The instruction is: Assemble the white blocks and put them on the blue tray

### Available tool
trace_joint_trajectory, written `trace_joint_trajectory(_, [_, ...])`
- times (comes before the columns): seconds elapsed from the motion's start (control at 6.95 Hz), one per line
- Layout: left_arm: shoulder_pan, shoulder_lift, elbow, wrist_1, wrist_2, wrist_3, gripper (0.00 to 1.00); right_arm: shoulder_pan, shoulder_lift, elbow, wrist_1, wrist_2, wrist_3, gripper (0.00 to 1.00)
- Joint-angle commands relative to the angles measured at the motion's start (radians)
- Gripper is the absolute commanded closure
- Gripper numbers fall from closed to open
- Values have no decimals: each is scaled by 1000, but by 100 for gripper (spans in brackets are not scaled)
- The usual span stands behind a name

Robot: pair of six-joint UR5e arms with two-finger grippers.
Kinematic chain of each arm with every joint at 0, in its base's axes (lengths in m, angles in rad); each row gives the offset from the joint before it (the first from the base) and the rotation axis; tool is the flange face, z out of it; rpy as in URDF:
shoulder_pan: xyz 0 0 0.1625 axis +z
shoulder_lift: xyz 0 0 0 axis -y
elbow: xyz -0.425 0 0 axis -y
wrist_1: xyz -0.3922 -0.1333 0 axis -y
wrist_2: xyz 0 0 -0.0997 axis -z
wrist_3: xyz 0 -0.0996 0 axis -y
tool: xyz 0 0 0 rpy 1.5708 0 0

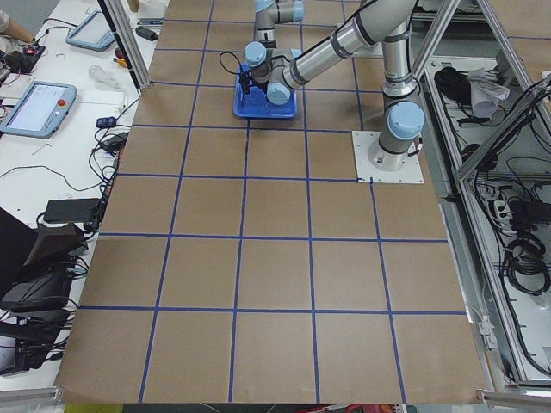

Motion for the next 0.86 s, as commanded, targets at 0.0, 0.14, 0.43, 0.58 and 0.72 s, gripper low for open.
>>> trace_joint_trajectory(0.0, [-8,0,0,0,1,0,100,0,-2,-3,-2,-24,68,0])
trace_joint_trajectory(0.14, [-11,2,2,0,1,-1,100,0,-3,-5,-2,-32,120,0])
trace_joint_trajectory(0.43, [-12,3,2,0,1,-1,100,0,-88,-5,19,-85,319,0])
trace_joint_trajectory(0.58, [-12,3,2,0,1,-3,100,-23,-138,-9,127,-102,352,0])
trace_joint_trajectory(0.72, [-12,3,5,0,4,9,100,-32,-199,-46,227,-108,422,0])
